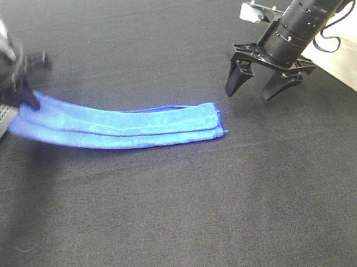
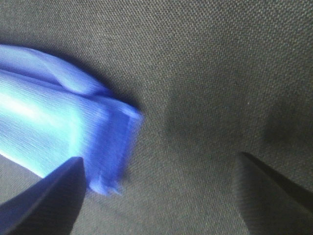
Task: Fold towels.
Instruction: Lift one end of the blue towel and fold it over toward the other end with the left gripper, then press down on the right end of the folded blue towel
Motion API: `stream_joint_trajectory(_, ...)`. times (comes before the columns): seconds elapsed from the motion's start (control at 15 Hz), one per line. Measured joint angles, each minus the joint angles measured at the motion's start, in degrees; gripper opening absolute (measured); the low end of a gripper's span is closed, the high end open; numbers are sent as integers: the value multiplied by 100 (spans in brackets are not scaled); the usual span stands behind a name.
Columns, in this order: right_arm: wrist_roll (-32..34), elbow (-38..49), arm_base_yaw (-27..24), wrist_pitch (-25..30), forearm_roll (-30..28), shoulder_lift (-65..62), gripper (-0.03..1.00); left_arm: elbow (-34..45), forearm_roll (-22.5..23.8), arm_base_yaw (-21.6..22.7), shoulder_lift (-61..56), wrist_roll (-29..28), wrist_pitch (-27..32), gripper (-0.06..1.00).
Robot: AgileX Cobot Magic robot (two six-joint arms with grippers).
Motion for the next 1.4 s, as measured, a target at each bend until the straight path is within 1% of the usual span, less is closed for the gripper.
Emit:
stream_joint_trajectory(0.07, 0, 0, 0, 69, 0, 0, 78, -195, 17, -166, 0, -109, 218, 5)
stream_joint_trajectory(0.2, 17, 0, 0, 178, 0, 0, 78, -613, -52, -745, 17, -556, 430, 5)
stream_joint_trajectory(0.27, 17, 0, 0, 235, 0, 0, 78, -842, -160, -1060, 97, -699, 447, 5)
stream_joint_trajectory(0.47, 17, 0, 0, 504, 0, -6, 78, -1576, -424, -1788, 716, -1175, 338, 5)
stream_joint_trajectory(0.67, 40, 0, 0, 630, 0, -6, 78, -2469, -493, -2189, 1696, -1673, 201, 5)
stream_joint_trajectory(0.73, 74, 0, 0, 647, 0, -6, 78, -2853, -498, -2309, 2091, -2068, 138, 10)
stream_joint_trajectory(0.8, 74, 0, 0, 647, 0, -6, 78, -2853, -498, -2309, 2091, -2068, 138, 10)
stream_joint_trajectory(0.87, 126, 0, 0, 653, 0, -6, 78, -3054, -556, -2361, 2309, -2286, 120, 20)
stream_joint_trajectory(0.93, 138, 0, 0, 705, 0, -6, 78, -3214, -728, -2401, 2441, -2366, 57, 33)
stream_joint_trajectory(1.07, 138, 0, 0, 773, 0, -6, 78, -3306, -1261, -2429, 2521, -2338, -120, 61)
stream_joint_trajectory(1.13, 143, 0, 0, 791, 0, -29, 78, -3358, -1518, -2429, 2521, -2223, -155, 70)
stream_joint_trajectory(1.27, 149, 0, 0, 779, -11, -155, 78, -3386, -1518, -2378, 2469, -2131, -46, 73)
stream_joint_trajectory(1.33, 172, 0, 0, 739, 6, -367, 78, -3386, -1387, -2223, 2303, -1994, 138, 73)
stream_joint_trajectory(1.4, 172, 0, 0, 728, 92, -476, 78, -3392, -1157, -2091, 2103, -1879, 264, 73)
